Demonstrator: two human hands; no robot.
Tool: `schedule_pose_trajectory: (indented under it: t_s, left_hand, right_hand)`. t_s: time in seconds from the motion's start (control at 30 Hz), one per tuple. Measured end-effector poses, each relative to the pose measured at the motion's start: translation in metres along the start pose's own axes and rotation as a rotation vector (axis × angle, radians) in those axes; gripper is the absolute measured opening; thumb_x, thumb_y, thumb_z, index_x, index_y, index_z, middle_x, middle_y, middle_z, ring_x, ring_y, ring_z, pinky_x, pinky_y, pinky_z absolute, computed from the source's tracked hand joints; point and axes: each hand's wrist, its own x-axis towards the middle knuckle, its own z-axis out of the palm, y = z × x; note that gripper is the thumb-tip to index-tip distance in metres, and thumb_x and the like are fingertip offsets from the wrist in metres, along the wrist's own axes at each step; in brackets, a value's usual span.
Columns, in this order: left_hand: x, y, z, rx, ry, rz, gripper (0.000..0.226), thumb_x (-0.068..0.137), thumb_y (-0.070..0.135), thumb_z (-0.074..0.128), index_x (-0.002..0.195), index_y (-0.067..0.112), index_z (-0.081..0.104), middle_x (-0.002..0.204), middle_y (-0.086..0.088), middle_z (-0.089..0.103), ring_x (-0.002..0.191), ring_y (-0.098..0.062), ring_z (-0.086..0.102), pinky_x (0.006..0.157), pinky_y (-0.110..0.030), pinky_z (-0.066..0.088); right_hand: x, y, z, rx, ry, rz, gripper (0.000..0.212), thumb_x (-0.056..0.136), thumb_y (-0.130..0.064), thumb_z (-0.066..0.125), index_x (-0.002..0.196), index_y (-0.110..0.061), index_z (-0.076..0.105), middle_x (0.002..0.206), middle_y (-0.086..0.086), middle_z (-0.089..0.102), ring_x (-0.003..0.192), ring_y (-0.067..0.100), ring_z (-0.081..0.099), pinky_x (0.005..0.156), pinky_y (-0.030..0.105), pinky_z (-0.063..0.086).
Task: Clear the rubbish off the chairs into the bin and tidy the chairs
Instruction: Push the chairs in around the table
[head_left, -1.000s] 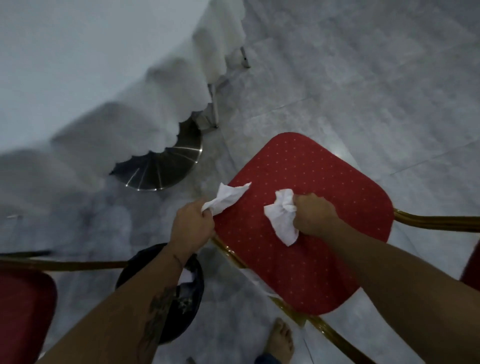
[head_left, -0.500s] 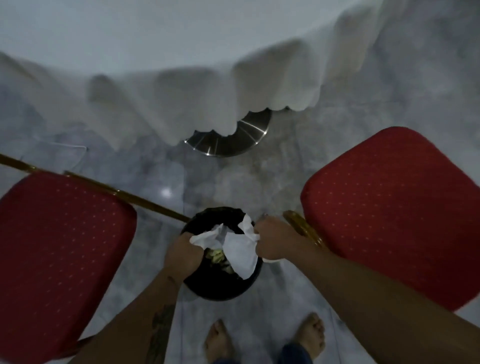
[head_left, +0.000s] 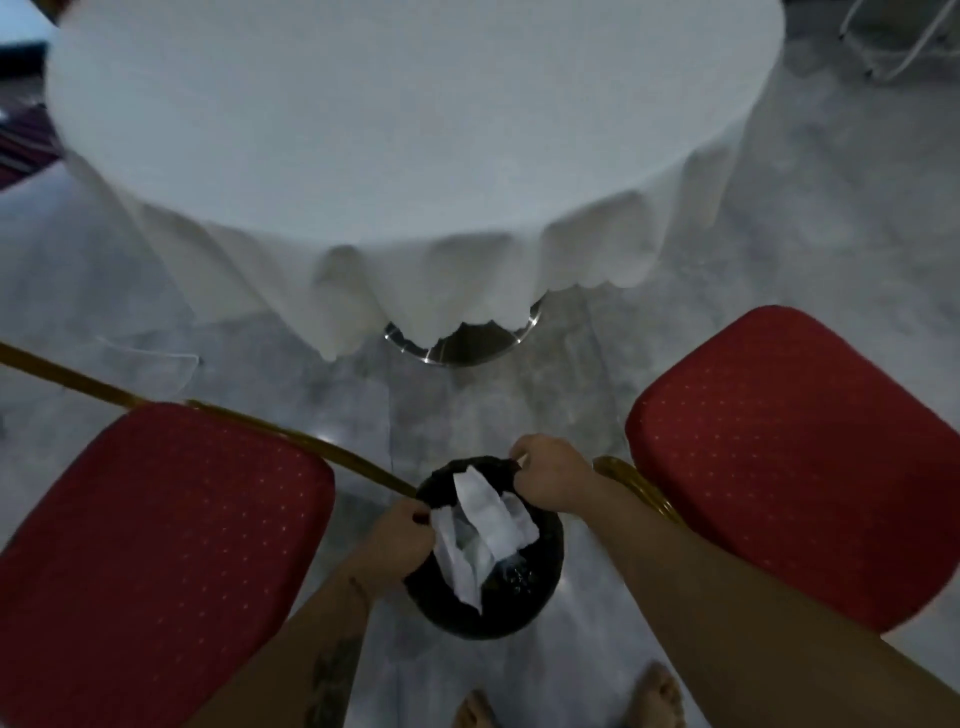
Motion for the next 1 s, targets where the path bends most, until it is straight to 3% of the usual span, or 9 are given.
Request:
schedule_pose_trajectory:
  t_s: [0.13, 0.23, 0.3, 0.37, 0.47, 0.53, 0.7, 0.87, 1.0]
  left_hand:
    - [-0.052, 0.034, -0.044, 0.060, 0.047, 0.093, 0.022, 0.076, 0.019, 0.056, 0.093, 0.012, 0.066, 0.090, -0.006, 0.069, 0.081, -0.017, 0.066, 0.081, -0.033, 0.058]
    - [-0.101, 0.063, -0.068, 0.039, 0.139, 0.122, 0.032, 0.086, 0.006, 0.055, 0.118, 0.008, 0.060, 0.094, -0.009, 0.067, 0.080, -0.016, 0.063, 0.063, -0.015, 0.052]
    - [-0.144, 0.078, -0.086, 0.053, 0.218, 0.172, 0.036, 0.090, 0.005, 0.052, 0.126, 0.007, 0.057, 0.094, -0.011, 0.066, 0.078, -0.017, 0.061, 0.065, -0.018, 0.050]
    - [-0.186, 0.086, -0.106, 0.040, 0.256, 0.218, 0.035, 0.091, 0.008, 0.049, 0.125, 0.010, 0.058, 0.088, -0.008, 0.067, 0.069, -0.014, 0.060, 0.060, -0.016, 0.049]
    - [-0.252, 0.093, -0.134, 0.061, 0.338, 0.251, 0.038, 0.089, 0.012, 0.048, 0.124, 0.016, 0.061, 0.098, -0.009, 0.070, 0.070, -0.013, 0.062, 0.058, -0.020, 0.051]
    - [-0.299, 0.093, -0.149, 0.067, 0.389, 0.261, 0.037, 0.090, 0.012, 0.048, 0.124, 0.016, 0.060, 0.100, -0.007, 0.069, 0.070, -0.011, 0.062, 0.054, -0.016, 0.046]
    - [-0.407, 0.064, -0.175, 0.072, 0.552, 0.334, 0.039, 0.090, 0.017, 0.047, 0.127, 0.019, 0.059, 0.115, -0.008, 0.067, 0.084, -0.014, 0.061, 0.070, -0.020, 0.047]
    - [-0.482, 0.006, -0.214, -0.053, 0.636, 0.297, 0.032, 0.084, 0.020, 0.049, 0.112, 0.028, 0.063, 0.103, 0.000, 0.065, 0.084, -0.012, 0.066, 0.066, -0.023, 0.054]
    - [-0.537, -0.046, -0.259, -0.096, 0.658, 0.273, 0.028, 0.086, 0.016, 0.048, 0.108, 0.028, 0.061, 0.102, -0.001, 0.066, 0.092, -0.019, 0.064, 0.074, -0.029, 0.051]
  right_hand:
    - [-0.056, -0.044, -0.037, 0.097, 0.068, -0.042, 0.046, 0.092, -0.011, 0.055, 0.137, -0.010, 0.055, 0.136, 0.012, 0.056, 0.118, 0.026, 0.057, 0.089, 0.026, 0.046]
    - [-0.098, -0.073, -0.061, 0.106, 0.119, -0.092, 0.046, 0.089, -0.016, 0.055, 0.136, -0.014, 0.056, 0.130, 0.013, 0.060, 0.105, 0.022, 0.059, 0.082, 0.029, 0.049]
    - [-0.133, -0.097, -0.078, 0.092, 0.169, -0.146, 0.041, 0.089, -0.013, 0.054, 0.129, -0.010, 0.060, 0.120, 0.014, 0.064, 0.102, 0.026, 0.063, 0.084, 0.036, 0.054]
    - [-0.170, -0.120, -0.094, 0.092, 0.201, -0.217, 0.034, 0.089, -0.006, 0.054, 0.121, -0.004, 0.063, 0.111, 0.016, 0.066, 0.098, 0.028, 0.065, 0.083, 0.038, 0.054]
    - [-0.223, -0.151, -0.108, 0.044, 0.247, -0.292, 0.032, 0.088, -0.011, 0.056, 0.119, -0.016, 0.063, 0.107, 0.006, 0.066, 0.090, 0.018, 0.062, 0.069, 0.027, 0.051]
    - [-0.262, -0.173, -0.114, 0.014, 0.261, -0.361, 0.037, 0.088, -0.014, 0.056, 0.124, -0.021, 0.061, 0.109, 0.002, 0.066, 0.092, 0.017, 0.063, 0.069, 0.024, 0.047]
    - [-0.343, -0.230, -0.108, -0.114, 0.277, -0.514, 0.041, 0.087, -0.019, 0.058, 0.128, -0.025, 0.060, 0.103, -0.004, 0.067, 0.091, 0.011, 0.064, 0.075, 0.025, 0.053]
    - [-0.396, -0.293, -0.075, -0.232, 0.199, -0.615, 0.053, 0.093, -0.025, 0.059, 0.143, -0.021, 0.044, 0.113, -0.001, 0.064, 0.097, 0.015, 0.064, 0.080, 0.028, 0.053]
    - [-0.426, -0.358, -0.023, -0.340, 0.174, -0.674, 0.065, 0.093, -0.029, 0.060, 0.151, -0.019, 0.032, 0.135, 0.006, 0.057, 0.113, 0.020, 0.059, 0.093, 0.032, 0.050]
